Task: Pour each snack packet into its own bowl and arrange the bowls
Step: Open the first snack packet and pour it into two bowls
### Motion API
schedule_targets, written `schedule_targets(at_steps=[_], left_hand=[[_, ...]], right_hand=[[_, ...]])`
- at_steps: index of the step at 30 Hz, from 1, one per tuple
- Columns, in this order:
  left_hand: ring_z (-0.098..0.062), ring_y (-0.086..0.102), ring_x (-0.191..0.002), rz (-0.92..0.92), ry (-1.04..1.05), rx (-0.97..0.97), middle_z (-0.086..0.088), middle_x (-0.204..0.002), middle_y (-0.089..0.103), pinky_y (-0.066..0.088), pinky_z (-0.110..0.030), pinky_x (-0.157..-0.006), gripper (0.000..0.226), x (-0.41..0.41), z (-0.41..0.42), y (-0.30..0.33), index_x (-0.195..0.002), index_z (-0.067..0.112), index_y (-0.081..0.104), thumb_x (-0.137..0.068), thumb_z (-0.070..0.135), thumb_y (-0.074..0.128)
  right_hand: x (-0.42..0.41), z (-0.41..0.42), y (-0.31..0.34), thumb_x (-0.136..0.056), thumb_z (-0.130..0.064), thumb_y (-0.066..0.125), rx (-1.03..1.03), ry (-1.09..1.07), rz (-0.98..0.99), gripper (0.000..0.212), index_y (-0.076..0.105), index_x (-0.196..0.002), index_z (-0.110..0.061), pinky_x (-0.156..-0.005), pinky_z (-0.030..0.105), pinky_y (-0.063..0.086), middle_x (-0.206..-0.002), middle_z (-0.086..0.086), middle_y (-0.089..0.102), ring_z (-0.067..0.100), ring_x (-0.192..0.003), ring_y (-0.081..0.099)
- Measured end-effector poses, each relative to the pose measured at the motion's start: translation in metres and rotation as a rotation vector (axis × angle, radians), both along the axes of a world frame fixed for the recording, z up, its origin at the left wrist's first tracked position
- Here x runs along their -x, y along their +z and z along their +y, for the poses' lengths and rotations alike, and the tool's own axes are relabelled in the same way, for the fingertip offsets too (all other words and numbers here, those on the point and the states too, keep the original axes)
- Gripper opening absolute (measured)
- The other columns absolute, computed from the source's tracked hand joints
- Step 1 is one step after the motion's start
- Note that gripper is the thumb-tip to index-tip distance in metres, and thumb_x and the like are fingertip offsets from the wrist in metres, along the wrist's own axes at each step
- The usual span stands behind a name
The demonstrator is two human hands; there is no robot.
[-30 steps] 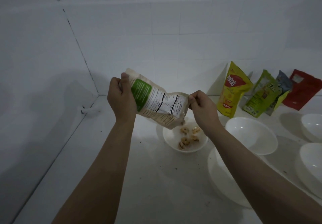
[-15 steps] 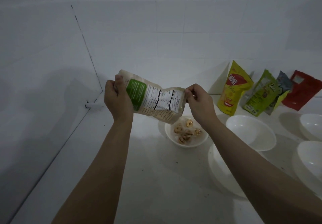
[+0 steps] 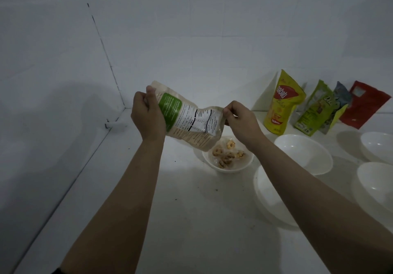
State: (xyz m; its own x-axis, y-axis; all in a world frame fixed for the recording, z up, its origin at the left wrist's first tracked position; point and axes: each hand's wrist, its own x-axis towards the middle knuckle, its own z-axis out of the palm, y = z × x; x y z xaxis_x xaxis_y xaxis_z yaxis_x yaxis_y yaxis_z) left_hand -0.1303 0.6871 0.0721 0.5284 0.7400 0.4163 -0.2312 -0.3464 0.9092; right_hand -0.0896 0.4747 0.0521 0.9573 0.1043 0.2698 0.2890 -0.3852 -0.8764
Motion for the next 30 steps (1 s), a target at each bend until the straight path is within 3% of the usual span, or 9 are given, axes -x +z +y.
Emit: schedule_targets(at_steps=[9, 13, 17, 23, 30], left_hand=[[-0.01, 0.054, -0.061, 0.017, -0.001, -0.026, 0.005, -0.067, 0.052, 0.048, -0.028, -0.056, 0.039, -0.002, -0.001, 0.002, -0.075, 0.014, 0.043, -0.101, 0.043, 0.041], [-0.005, 0.054, -0.059, 0.019, -0.009, 0.001, 0.005, -0.067, 0.051, 0.047, -0.02, -0.053, 0.039, -0.002, -0.001, 0.001, -0.072, 0.017, 0.04, -0.101, 0.044, 0.041], [-0.005, 0.056, -0.059, 0.026, -0.015, 0.045, 0.005, -0.068, 0.053, 0.048, -0.02, -0.053, 0.04, 0.0, -0.001, -0.001, -0.069, 0.021, 0.038, -0.101, 0.044, 0.04], [-0.016, 0.062, -0.067, 0.025, -0.009, 0.07, 0.004, -0.071, 0.055, 0.056, -0.035, -0.062, 0.039, 0.001, 0.003, -0.003, -0.069, 0.023, 0.039, -0.1, 0.047, 0.039], [-0.016, 0.061, -0.069, 0.021, -0.009, 0.153, 0.003, -0.073, 0.055, 0.056, -0.035, -0.064, 0.04, 0.004, 0.009, -0.009, -0.069, 0.023, 0.038, -0.1, 0.048, 0.04]], right_hand=[[0.003, -0.002, 0.0, -0.101, -0.023, 0.048, 0.039, 0.036, 0.007, 0.02, 0.055, -0.083, -0.016, -0.088, 0.045, 0.054, -0.088, 0.001, 0.065, 0.025, -0.09, 0.063], [0.003, -0.002, 0.0, -0.101, -0.022, 0.047, -0.015, 0.006, 0.013, 0.02, 0.055, -0.083, -0.018, -0.087, 0.053, 0.054, -0.089, 0.002, 0.066, 0.03, -0.091, 0.064], [0.003, -0.002, -0.001, -0.101, -0.023, 0.047, -0.024, -0.005, 0.003, 0.02, 0.055, -0.083, -0.018, -0.086, 0.054, 0.054, -0.089, 0.0, 0.065, 0.03, -0.09, 0.064], [0.003, 0.001, -0.001, -0.1, -0.023, 0.048, -0.017, -0.012, -0.015, 0.018, 0.058, -0.087, -0.015, -0.087, 0.052, 0.054, -0.09, -0.003, 0.065, 0.027, -0.091, 0.064], [0.0, 0.007, 0.002, -0.1, -0.022, 0.049, -0.038, -0.005, -0.012, 0.018, 0.06, -0.087, -0.015, -0.088, 0.05, 0.054, -0.09, -0.005, 0.066, 0.023, -0.092, 0.064]])
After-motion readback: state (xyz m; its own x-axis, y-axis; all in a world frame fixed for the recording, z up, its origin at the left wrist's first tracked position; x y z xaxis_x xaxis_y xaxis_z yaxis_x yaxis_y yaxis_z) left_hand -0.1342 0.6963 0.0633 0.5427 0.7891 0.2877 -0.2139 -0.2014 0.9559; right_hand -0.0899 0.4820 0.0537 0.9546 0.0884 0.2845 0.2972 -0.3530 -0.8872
